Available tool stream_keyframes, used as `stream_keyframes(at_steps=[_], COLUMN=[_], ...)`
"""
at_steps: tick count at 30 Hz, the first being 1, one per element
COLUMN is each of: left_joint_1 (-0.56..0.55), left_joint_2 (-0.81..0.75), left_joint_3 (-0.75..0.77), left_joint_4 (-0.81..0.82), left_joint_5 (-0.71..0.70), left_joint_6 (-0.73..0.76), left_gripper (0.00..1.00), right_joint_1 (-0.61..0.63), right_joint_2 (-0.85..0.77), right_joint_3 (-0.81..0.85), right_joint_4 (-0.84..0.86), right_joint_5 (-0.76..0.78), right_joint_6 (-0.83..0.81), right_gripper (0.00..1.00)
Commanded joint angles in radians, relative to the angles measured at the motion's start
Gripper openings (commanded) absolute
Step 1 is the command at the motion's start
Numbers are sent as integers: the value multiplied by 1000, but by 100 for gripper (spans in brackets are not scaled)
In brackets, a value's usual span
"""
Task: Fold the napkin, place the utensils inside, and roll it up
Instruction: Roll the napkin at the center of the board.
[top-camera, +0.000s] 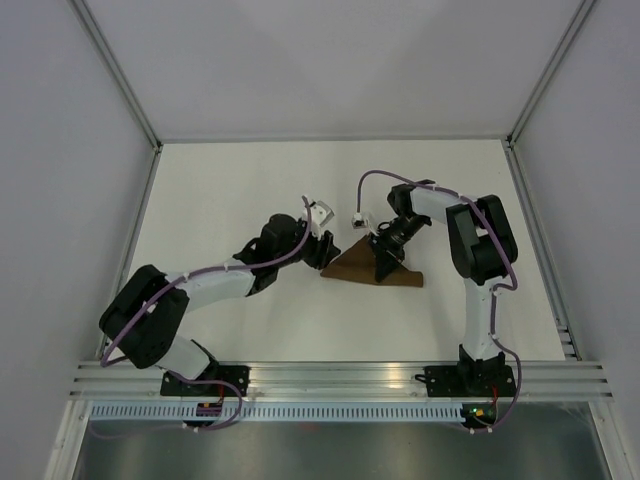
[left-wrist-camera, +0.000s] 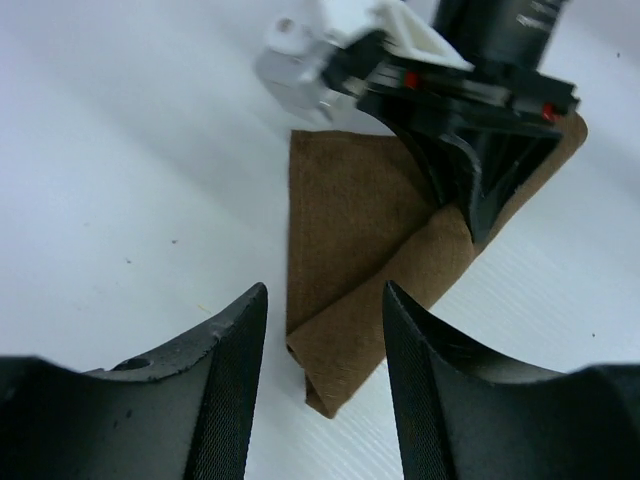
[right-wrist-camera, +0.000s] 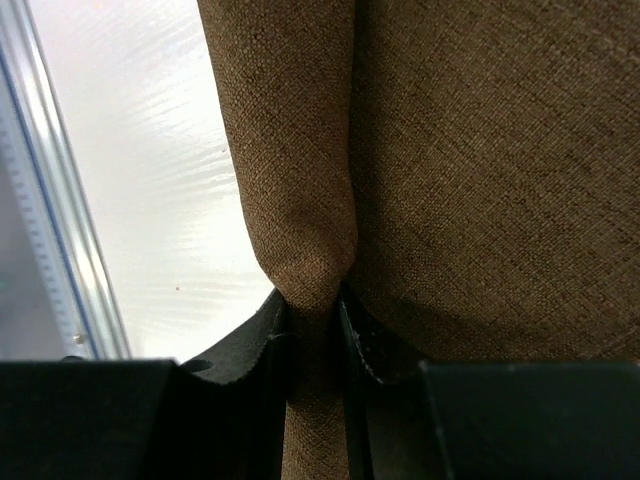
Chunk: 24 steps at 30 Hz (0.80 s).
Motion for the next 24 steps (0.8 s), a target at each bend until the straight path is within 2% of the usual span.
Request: stream_keyframes(at_steps=[1, 6, 10, 14, 24], left_joint_1=[-100, -240, -327, -371, -374], left_joint_2=[-37, 44, 127, 217, 331], left_joint_3=[-48, 4, 61, 128, 179], left_joint_4=[186, 109, 35, -24, -26], left_joint_5=[-160, -272, -274, -262, -271], left_joint_6=[160, 316, 417, 475, 511], left_gripper=[55, 56, 56, 57, 56], right_joint_1=[-19, -27, -30, -32, -35], right_joint_2=[110, 176, 203, 226, 243], right_joint_3=[83, 146, 169, 185, 195], right_joint_4=[-73, -94, -102, -104, -105], right_joint_5=[31, 33, 33, 34, 42], right_joint_6=[-75, -58, -53, -45, -36], right_gripper=[19, 20, 19, 19, 20])
